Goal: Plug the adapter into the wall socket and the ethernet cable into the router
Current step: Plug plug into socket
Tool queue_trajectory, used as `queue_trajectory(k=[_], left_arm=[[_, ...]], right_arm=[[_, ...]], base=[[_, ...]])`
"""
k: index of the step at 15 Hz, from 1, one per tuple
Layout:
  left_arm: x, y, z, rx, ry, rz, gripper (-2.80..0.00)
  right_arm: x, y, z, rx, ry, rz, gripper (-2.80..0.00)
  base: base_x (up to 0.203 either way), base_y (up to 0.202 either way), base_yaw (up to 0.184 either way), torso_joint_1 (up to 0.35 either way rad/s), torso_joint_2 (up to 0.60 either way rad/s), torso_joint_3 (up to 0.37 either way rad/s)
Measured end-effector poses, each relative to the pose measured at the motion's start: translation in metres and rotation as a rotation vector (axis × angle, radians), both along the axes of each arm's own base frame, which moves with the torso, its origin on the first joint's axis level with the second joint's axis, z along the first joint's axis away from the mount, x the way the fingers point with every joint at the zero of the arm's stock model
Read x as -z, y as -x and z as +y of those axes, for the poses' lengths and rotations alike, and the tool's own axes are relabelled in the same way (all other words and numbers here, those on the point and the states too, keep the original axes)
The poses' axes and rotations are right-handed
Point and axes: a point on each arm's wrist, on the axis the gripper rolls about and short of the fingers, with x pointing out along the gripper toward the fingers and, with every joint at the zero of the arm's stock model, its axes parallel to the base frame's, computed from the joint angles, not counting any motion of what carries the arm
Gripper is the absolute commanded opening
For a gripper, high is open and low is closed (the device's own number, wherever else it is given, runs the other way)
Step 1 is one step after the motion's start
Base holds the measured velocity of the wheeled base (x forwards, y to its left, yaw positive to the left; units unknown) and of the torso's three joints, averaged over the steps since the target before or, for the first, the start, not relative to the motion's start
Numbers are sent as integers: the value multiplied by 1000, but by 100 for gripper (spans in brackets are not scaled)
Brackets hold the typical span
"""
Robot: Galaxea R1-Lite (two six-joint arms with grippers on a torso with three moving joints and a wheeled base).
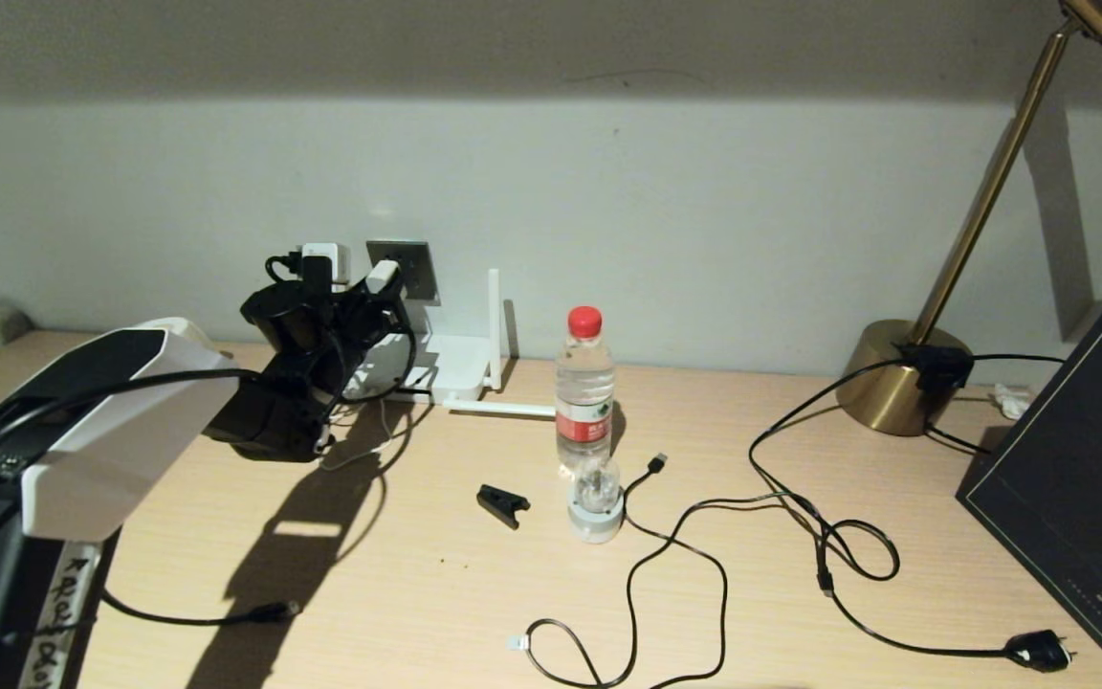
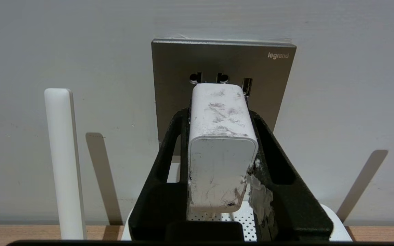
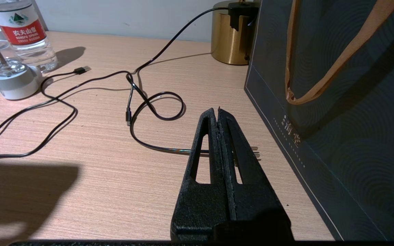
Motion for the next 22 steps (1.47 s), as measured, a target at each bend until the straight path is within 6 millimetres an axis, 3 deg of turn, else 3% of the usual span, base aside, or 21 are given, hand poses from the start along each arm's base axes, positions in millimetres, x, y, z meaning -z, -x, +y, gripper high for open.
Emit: queue_trajectory(k=[22], left_arm=[[-4,-1,2,-6,1,-11,-280]], right_arm=[[0,0,0,0,0,0,-280]], base=[[0,0,0,0,0,0]])
